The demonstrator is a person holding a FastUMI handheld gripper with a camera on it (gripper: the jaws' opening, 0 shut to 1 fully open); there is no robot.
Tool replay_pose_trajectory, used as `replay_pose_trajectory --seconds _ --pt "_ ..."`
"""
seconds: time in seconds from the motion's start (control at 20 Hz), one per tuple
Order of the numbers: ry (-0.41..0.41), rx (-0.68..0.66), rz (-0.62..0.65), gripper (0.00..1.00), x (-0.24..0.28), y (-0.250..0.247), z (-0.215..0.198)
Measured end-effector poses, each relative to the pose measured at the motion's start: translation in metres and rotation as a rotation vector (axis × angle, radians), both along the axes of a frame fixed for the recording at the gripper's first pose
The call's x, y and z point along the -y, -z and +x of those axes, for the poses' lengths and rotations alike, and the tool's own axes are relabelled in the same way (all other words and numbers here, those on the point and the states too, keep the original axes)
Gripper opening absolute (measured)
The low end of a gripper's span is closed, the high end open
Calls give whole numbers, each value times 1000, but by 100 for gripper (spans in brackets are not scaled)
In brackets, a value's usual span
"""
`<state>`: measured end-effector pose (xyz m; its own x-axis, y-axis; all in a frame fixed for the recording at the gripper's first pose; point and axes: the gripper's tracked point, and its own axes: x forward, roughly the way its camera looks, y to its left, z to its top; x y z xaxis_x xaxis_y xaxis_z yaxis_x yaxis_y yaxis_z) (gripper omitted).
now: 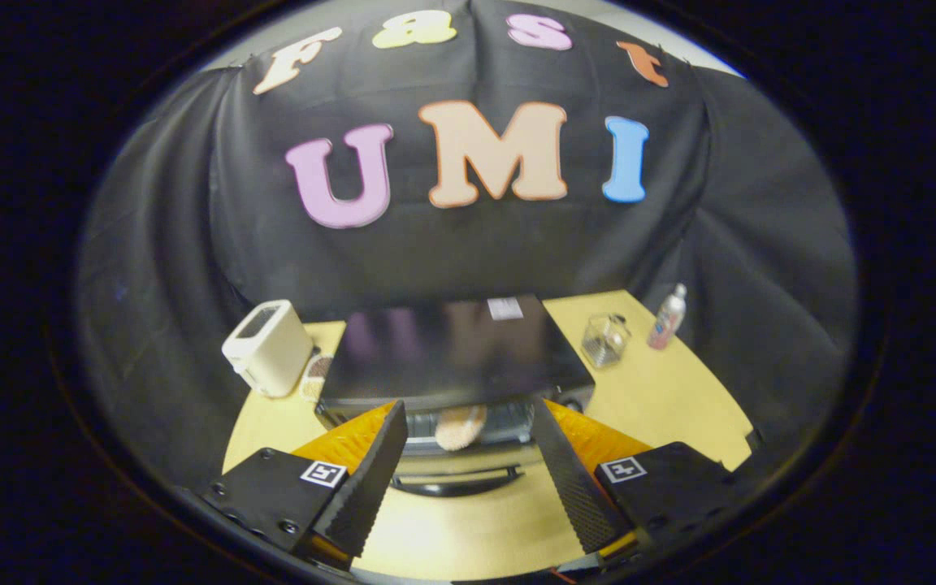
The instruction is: Open the toaster oven, put the food inside, and close the toaster oven door.
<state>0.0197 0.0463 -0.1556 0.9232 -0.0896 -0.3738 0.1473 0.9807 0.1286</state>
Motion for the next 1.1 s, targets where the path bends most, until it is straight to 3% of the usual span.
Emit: replay_pose_trajectory --seconds 0.2,0.35,0.6,0.75,1.1 --pt "26 -192 12 97 2 70 -20" --pt "-24 -286 -5 97 -12 111 -15" --pt "-93 -312 -35 98 -32 137 13" --pt "-112 -251 -10 98 -41 121 31" --pt "-130 -13 -26 97 -39 20 52"
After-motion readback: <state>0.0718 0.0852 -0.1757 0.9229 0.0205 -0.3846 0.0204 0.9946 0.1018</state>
